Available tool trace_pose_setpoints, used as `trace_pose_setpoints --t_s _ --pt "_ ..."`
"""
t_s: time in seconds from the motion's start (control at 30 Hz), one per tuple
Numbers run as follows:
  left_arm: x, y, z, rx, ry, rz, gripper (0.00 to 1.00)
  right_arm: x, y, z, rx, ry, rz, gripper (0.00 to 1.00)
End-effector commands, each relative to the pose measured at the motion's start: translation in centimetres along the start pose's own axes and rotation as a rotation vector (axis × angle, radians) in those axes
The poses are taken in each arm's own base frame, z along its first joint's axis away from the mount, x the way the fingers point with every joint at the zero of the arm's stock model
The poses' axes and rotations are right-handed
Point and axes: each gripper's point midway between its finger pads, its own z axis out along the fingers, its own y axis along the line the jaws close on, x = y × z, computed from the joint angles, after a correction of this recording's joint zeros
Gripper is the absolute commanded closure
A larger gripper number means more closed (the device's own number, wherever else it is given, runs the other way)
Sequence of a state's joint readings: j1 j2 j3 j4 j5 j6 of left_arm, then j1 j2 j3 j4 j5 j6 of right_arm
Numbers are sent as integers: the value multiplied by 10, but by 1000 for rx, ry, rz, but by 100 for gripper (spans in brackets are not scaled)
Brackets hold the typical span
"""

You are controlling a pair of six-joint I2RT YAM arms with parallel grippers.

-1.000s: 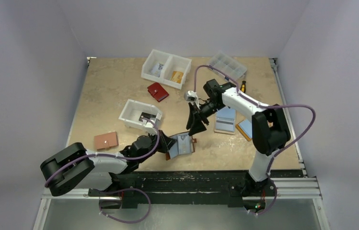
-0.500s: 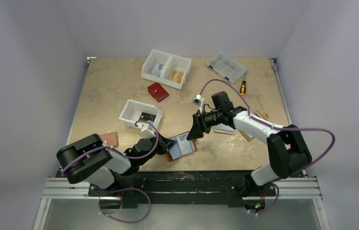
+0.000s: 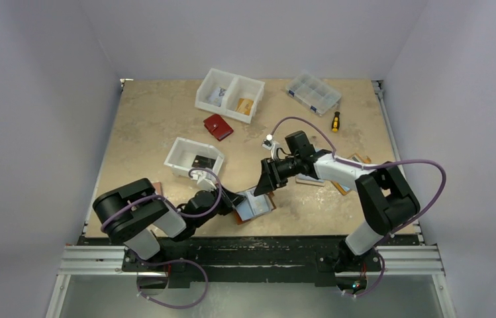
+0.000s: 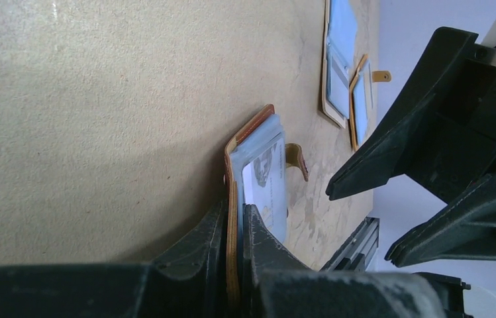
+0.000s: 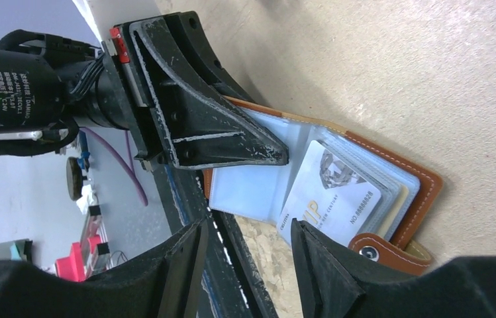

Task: Take the credit cards out of the card holder
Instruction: Open the card holder at the center of the board, then remove the credit card from the card holder.

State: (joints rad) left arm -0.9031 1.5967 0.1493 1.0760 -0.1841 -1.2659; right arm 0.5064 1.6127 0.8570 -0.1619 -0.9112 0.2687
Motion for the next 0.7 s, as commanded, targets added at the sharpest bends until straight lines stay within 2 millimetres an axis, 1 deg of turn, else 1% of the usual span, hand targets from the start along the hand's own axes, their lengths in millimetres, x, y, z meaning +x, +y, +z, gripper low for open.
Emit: trace_pose_setpoints --t_s 0.0,0.1,0.23,0.33,0.4,0.53,0.67 --pt "-7 -23 8 66 -18 -77 100 3 2 3 12 8 -3 43" --pt "-4 -21 10 55 0 -90 100 9 -1 9 37 40 -14 43" --pt "-2 -20 12 44 15 -98 100 11 -15 13 128 58 -17 44" --pt "-1 -17 12 31 19 -101 100 9 -27 10 205 45 -9 44" --pt "0 -15 12 23 23 -104 100 7 -31 7 244 29 -15 45" --pt "2 -11 12 10 29 -106 100 3 -37 0 306 -3 -35 45" --pt "3 -12 14 10 34 -107 100 5 -38 1 300 4 -28 45"
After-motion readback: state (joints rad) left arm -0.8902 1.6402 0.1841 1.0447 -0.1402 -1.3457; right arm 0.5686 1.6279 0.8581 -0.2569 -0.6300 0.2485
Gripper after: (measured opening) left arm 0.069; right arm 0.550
